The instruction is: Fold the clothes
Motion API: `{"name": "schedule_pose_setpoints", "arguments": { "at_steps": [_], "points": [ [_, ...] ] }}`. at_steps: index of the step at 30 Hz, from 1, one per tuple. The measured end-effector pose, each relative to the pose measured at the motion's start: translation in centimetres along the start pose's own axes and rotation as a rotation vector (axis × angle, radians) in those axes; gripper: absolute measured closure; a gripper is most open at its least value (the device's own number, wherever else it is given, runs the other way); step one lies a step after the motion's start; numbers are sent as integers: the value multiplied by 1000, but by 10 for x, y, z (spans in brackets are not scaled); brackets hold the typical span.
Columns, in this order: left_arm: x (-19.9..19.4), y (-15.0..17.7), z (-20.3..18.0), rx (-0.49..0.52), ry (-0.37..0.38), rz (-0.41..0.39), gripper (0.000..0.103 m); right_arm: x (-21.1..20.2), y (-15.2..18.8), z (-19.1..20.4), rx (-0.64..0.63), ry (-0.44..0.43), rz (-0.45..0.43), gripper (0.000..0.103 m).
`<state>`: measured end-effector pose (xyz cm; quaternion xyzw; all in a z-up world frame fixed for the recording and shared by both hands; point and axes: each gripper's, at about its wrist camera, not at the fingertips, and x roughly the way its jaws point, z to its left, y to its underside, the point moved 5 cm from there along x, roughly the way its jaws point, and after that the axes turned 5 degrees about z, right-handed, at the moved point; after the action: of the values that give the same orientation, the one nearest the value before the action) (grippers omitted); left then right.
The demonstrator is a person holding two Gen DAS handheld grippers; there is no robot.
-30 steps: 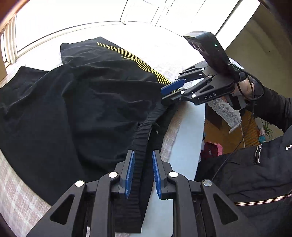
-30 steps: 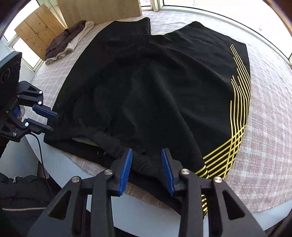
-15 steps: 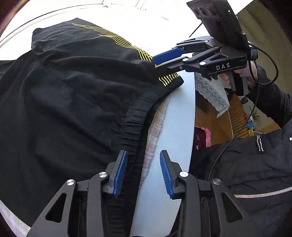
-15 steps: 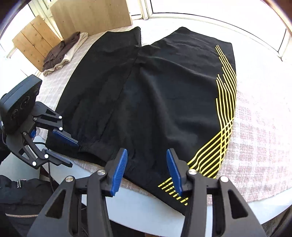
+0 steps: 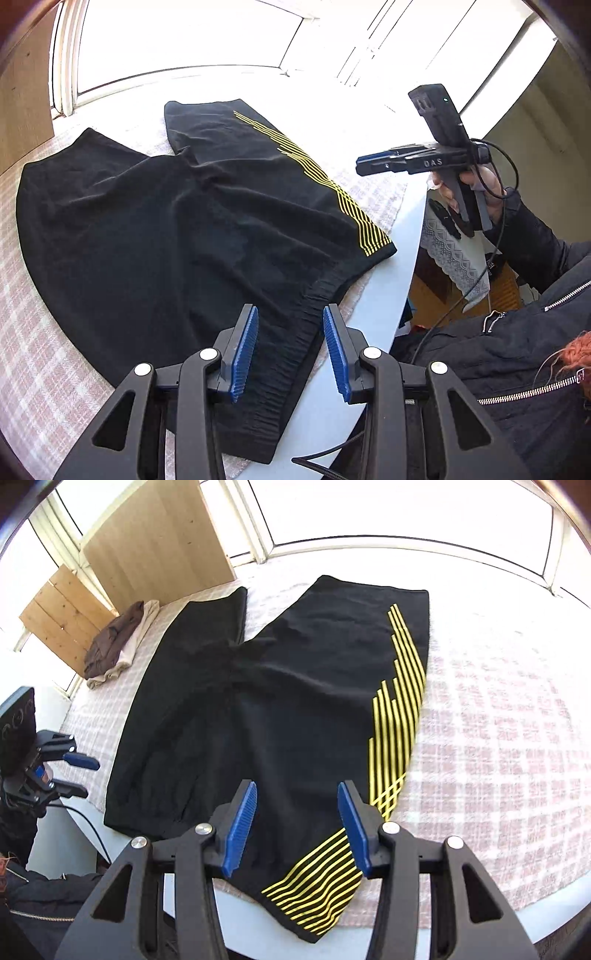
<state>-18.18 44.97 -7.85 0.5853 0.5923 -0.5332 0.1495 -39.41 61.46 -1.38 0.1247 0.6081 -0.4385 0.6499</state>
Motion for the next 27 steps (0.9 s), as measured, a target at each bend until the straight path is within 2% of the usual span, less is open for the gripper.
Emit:
{"name": "schedule_pose_setpoints", "arguments": {
  "at_steps": [4,9,12,16,19,27],
  "points": [
    [31,-28,-44,51,-19,6,67,-7,-51,-63,-11,81,-37,57],
    [94,-60,-113,123,18,50,67,10,-87,-107,-138,159,9,57],
    [137,-69,-146,197,-18,102,67,25,-93,-113,-210,132,35,57],
    [176,-72,-162,236,-62,159,67,34,-92,-112,-219,7,41,57],
    [193,-68,-163,297,-139,206,61,42,-84,-107,-225,-41,47,57],
    [218,-66,-170,352,-220,283,61,43,-74,-109,-210,-107,29,57]
  ]
}}
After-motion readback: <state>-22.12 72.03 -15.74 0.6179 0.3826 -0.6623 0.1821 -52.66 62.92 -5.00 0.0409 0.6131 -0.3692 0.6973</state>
